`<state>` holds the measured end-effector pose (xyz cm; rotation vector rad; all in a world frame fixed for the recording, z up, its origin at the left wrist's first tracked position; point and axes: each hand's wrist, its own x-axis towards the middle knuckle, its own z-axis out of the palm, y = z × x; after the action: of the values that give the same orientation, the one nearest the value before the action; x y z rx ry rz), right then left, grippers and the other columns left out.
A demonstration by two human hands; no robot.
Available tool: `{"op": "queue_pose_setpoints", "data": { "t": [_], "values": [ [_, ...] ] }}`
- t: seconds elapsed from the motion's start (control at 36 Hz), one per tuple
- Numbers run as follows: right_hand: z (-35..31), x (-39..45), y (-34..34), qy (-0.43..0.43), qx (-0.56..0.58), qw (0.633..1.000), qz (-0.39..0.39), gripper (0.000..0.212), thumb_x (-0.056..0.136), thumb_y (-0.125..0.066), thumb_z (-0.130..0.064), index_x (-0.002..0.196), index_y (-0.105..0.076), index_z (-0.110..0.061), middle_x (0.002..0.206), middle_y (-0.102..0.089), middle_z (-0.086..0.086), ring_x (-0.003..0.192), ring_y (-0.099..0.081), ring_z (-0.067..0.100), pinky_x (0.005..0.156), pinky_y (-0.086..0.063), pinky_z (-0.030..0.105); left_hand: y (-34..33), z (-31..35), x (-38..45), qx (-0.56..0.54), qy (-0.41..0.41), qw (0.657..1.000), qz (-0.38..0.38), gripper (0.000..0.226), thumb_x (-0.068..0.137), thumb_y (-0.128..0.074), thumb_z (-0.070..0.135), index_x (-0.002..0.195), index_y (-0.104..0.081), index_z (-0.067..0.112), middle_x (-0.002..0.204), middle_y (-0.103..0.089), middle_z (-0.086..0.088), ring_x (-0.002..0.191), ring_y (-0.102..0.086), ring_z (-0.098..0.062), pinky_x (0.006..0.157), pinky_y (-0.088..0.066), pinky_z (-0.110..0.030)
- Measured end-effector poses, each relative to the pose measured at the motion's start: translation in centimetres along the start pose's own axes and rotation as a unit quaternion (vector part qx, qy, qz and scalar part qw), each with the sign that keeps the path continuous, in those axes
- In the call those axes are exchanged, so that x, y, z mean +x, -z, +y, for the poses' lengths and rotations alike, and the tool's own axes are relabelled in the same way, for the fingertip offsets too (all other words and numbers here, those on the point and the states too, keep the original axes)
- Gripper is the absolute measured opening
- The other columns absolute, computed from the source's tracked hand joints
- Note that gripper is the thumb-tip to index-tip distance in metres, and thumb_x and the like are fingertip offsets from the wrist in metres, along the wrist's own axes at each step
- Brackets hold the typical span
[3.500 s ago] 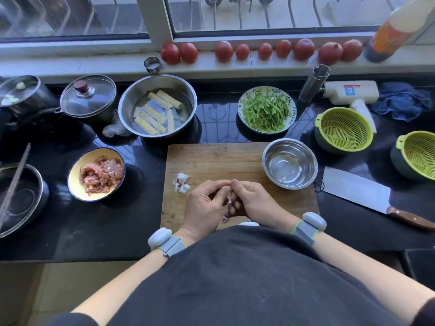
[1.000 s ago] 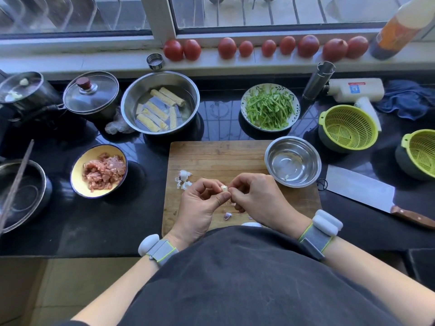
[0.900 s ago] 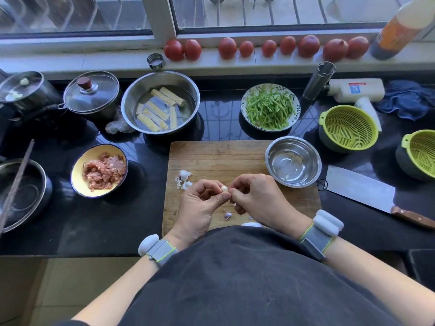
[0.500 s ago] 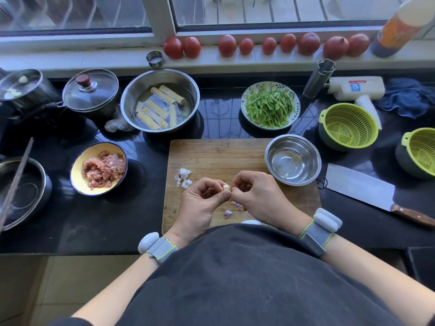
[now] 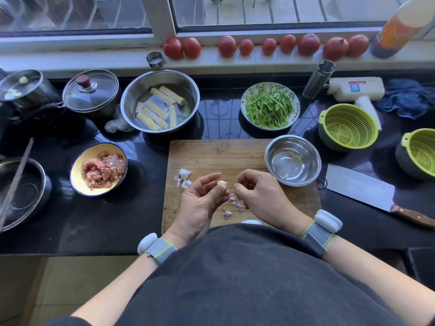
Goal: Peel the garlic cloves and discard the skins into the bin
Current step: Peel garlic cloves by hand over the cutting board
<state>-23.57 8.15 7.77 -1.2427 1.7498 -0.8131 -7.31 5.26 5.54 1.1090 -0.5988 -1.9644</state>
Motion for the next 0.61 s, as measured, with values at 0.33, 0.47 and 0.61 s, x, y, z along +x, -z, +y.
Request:
{"op": "queue_pose_setpoints", "data": {
  "t": [0.33, 0.47, 0.61],
  "values": [
    [-0.46, -0.13, 0.05, 0.075, -0.098, 0.992, -0.001, 0.009, 0.09, -0.071, -0.024, 0.085, -0.078, -0.022, 0.056, -0.06, -0.022, 0.06, -0.06, 0.0, 0.06, -0.042, 0.011, 0.24, -0.35, 0.11, 0.086, -0.059, 0.994, -0.023, 0.02, 0.065, -0.08, 0.006, 0.082, -0.079, 0.017, 0.082, -0.074, -0.006, 0.079, -0.068, -0.016, 0.078, -0.056, -0.029],
    [-0.48, -0.09, 0.33, 0.114, -0.16, 0.981, -0.008, 0.009, 0.091, -0.072, -0.027, 0.089, -0.079, -0.022, 0.073, -0.073, -0.01, 0.068, -0.064, 0.006, 0.067, -0.05, 0.021, 0.46, -0.38, 0.2, 0.111, -0.069, 0.991, -0.022, 0.02, 0.064, -0.081, 0.007, 0.081, -0.079, 0.018, 0.079, -0.074, -0.005, 0.076, -0.066, -0.015, 0.074, -0.055, -0.026],
    [-0.39, 0.0, 0.4, 0.108, -0.169, 0.979, -0.014, 0.01, 0.091, -0.07, -0.027, 0.089, -0.079, -0.022, 0.072, -0.073, -0.007, 0.068, -0.064, 0.011, 0.068, -0.051, 0.027, 0.52, -0.55, 0.22, 0.119, -0.063, 0.991, -0.017, 0.019, 0.063, -0.082, 0.01, 0.08, -0.079, 0.017, 0.078, -0.073, -0.006, 0.072, -0.065, -0.017, 0.076, -0.055, -0.029]
  ]
}}
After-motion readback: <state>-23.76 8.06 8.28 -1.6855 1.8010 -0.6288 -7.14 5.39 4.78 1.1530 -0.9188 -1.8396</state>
